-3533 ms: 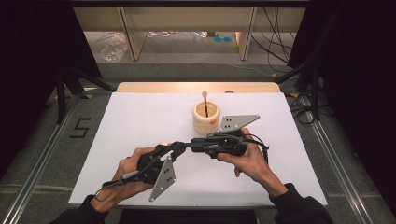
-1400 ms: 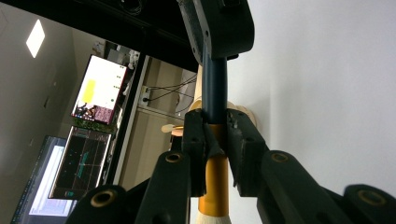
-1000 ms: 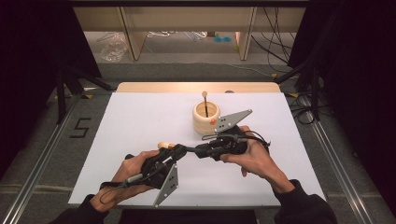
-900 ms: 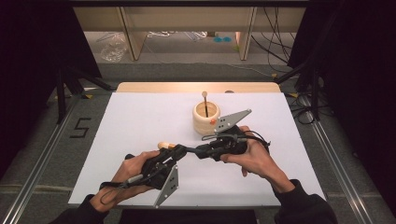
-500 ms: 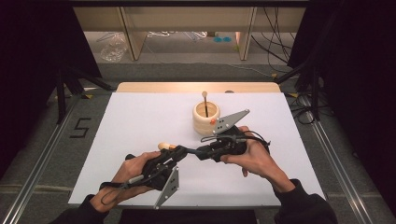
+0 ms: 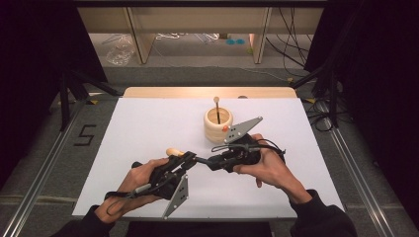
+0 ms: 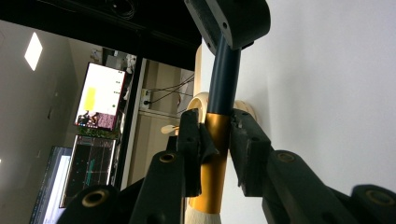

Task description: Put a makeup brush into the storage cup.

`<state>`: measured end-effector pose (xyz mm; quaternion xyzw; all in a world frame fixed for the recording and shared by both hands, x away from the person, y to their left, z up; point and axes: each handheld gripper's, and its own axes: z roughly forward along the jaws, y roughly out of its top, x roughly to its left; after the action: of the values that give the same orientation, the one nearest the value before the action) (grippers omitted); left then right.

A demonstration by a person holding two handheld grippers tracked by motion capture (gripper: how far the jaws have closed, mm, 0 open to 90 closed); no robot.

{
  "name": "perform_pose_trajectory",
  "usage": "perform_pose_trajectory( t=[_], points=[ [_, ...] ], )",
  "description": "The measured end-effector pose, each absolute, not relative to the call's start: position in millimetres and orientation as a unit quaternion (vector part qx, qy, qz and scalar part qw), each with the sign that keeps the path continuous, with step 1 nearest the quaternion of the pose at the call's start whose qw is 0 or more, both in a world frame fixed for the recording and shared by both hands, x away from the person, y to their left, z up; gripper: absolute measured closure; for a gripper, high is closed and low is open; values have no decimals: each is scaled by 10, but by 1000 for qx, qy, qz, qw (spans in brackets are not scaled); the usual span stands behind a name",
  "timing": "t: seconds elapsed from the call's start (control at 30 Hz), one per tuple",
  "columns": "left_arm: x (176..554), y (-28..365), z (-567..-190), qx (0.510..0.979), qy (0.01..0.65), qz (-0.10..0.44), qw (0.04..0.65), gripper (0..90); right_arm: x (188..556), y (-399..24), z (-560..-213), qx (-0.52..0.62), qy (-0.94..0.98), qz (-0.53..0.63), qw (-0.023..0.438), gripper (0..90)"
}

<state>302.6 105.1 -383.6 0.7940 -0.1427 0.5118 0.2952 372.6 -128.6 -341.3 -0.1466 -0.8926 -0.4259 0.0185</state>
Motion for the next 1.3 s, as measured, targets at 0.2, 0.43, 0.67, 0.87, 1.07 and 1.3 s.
perform_pose_trajectory(
  t=[0.2, 0.43, 0.67, 0.87, 1.07, 1.3],
  points=[
    [3003, 1026, -3893, 786, -178, 524, 276, 774, 3737, -1281, -3433, -146, -896, -418, 24, 792],
    [2978, 1029, -3867, 780, -197, 533, 262, 775, 3729, -1254, -3444, -140, -905, -400, 26, 808],
    [2987, 1027, -3872, 784, -187, 527, 269, 768, 3732, -1251, -3445, -139, -908, -395, 27, 810],
    [3020, 1050, -3864, 787, -167, 527, 274, 721, 3724, -1241, -3458, -138, -906, -399, 31, 811],
    [3043, 1062, -3868, 789, -151, 525, 281, 671, 3727, -1239, -3470, -133, -908, -397, 31, 811],
    [3109, 1121, -3831, 796, -105, 517, 297, 583, 3739, -1271, -3461, -131, -908, -398, 25, 811]
  ],
)
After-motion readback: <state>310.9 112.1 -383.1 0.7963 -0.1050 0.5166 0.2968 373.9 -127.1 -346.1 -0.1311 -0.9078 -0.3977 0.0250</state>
